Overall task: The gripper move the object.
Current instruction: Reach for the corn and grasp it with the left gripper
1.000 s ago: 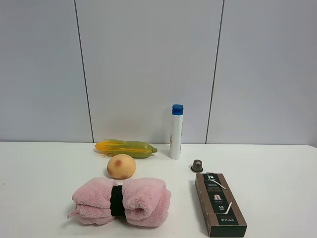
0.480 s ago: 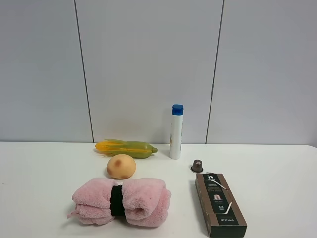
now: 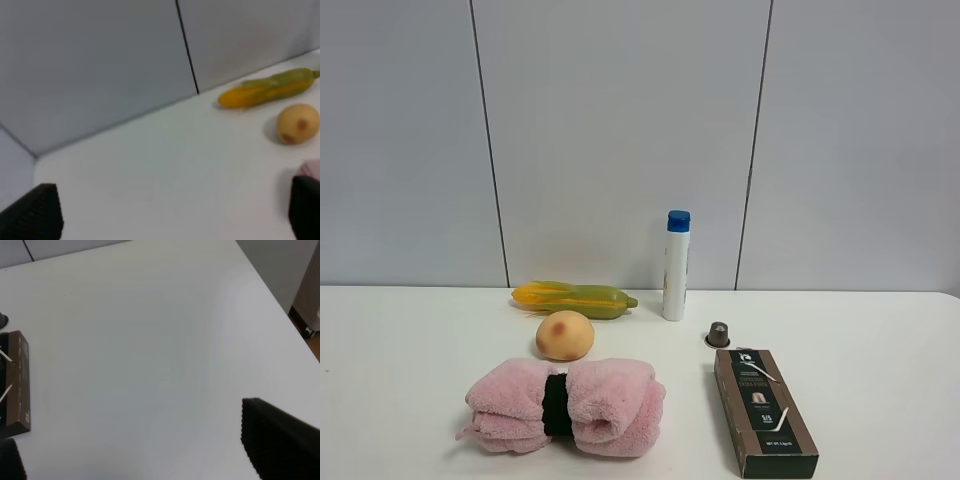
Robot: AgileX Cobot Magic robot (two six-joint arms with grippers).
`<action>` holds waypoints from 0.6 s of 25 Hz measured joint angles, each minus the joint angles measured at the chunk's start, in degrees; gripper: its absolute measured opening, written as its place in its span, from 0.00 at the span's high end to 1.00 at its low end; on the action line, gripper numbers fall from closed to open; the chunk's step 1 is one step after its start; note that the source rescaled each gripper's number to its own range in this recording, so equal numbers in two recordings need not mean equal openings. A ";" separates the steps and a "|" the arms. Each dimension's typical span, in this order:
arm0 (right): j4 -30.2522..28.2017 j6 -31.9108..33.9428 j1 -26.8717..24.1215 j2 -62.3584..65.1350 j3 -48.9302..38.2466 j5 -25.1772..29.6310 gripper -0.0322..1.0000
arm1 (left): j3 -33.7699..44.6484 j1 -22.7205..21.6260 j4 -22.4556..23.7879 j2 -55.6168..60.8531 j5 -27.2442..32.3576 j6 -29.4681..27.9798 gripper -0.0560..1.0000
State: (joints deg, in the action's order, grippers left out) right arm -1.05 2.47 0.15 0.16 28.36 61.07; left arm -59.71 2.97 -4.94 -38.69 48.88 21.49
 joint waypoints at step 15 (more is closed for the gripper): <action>0.00 0.00 0.00 0.00 0.00 0.00 0.00 | -22.56 8.87 -11.35 -42.67 -7.04 30.74 0.08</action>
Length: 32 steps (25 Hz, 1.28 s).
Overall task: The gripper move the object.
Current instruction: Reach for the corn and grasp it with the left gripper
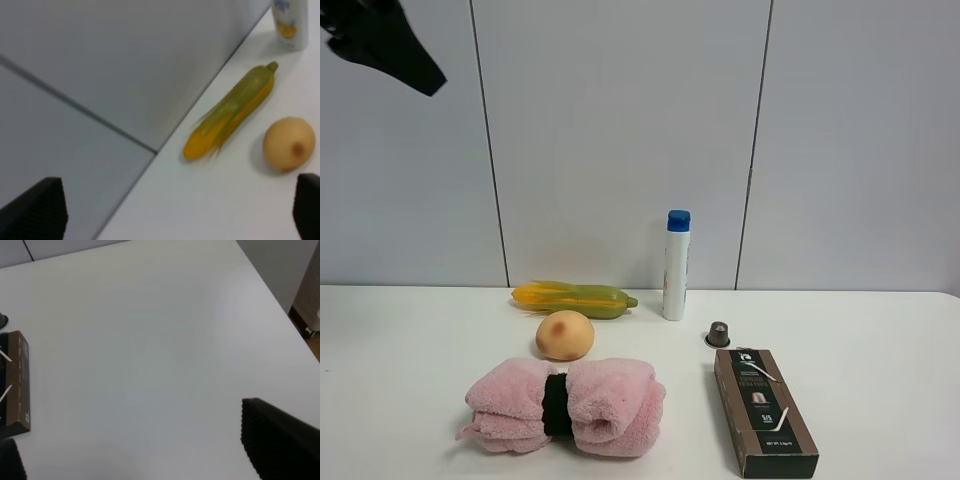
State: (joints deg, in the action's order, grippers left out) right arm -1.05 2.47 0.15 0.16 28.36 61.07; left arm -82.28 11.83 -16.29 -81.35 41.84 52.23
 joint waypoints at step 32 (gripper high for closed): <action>-0.01 0.00 0.00 0.00 0.00 0.00 0.00 | -31.32 8.77 -1.76 -49.31 3.23 31.94 0.08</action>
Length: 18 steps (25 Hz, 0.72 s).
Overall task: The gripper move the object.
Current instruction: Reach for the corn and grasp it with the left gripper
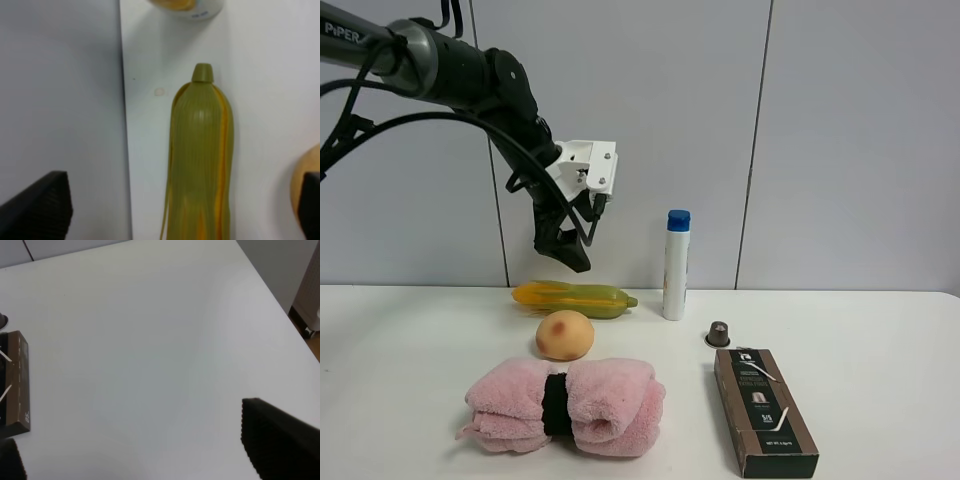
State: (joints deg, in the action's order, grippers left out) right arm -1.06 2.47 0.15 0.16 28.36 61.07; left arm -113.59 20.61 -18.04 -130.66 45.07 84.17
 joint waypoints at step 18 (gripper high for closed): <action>0.00 0.00 0.00 0.00 0.00 0.00 0.00 | -0.06 -0.11 -1.81 -8.39 -8.59 7.78 0.08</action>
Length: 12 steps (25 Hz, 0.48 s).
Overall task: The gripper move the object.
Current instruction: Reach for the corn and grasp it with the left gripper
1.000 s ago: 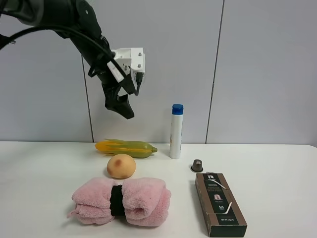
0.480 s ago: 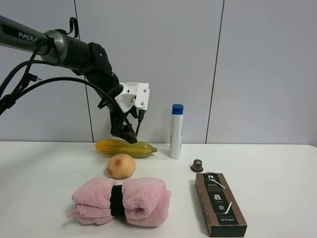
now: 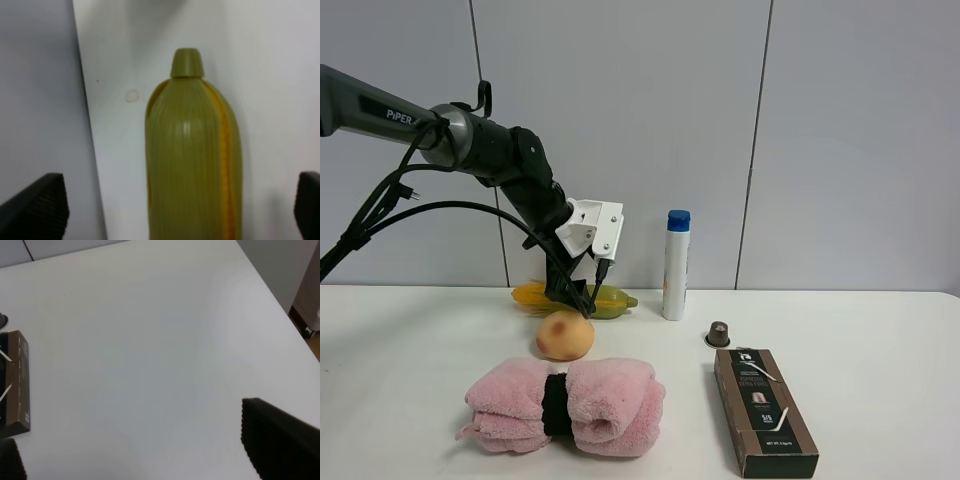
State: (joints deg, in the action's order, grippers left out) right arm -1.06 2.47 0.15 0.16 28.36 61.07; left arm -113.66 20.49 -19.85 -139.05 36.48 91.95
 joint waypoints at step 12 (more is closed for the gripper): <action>0.00 0.00 0.00 0.00 0.00 0.00 0.00 | 0.00 -2.19 -0.05 -0.30 -3.95 3.45 0.26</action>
State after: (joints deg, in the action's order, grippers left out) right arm -1.06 2.47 0.15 0.16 28.36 61.07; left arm -113.66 18.30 -19.90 -139.35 32.53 95.39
